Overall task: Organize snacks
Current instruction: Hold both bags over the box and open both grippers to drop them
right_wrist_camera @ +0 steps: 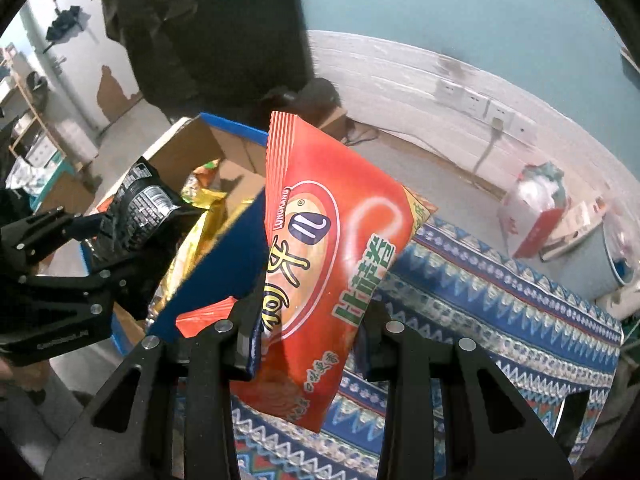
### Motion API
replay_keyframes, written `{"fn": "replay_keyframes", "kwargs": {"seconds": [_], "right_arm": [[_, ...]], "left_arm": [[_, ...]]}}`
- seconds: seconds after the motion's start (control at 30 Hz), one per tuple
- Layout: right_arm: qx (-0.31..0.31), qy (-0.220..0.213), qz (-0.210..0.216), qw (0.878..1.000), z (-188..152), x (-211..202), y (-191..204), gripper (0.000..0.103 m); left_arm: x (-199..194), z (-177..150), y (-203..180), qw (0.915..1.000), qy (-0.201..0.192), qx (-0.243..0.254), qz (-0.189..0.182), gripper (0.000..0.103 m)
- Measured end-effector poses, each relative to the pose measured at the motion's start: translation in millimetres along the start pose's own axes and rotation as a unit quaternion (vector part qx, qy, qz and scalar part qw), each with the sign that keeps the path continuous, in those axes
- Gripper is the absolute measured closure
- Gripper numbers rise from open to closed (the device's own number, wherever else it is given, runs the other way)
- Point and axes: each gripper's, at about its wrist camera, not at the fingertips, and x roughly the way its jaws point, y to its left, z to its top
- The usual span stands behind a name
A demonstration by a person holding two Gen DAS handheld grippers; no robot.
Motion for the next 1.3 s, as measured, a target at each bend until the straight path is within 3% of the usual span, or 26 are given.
{"fn": "replay_keyframes", "kwargs": {"seconds": [0.27, 0.4, 0.83, 1.3], "right_arm": [[-0.016, 0.008, 0.009, 1.0, 9.9, 13.9, 24.9, 0.07], [-0.02, 0.011, 0.011, 1.0, 14.7, 20.1, 33.7, 0.07], [-0.018, 0.018, 0.033, 0.999, 40.6, 42.1, 56.1, 0.07], [-0.055, 0.03, 0.056, 0.996, 81.5, 81.7, 108.9, 0.069]], "left_arm": [[19.0, -7.7, 21.3, 0.9993, 0.026, -0.018, 0.022, 0.04], [19.2, -7.3, 25.6, 0.9988, 0.023, -0.02, 0.039, 0.024], [-6.8, -8.8, 61.8, 0.9973, 0.012, -0.059, 0.042, 0.024], [-18.7, -14.1, 103.2, 0.9926, 0.01, -0.106, 0.057, 0.024]]}}
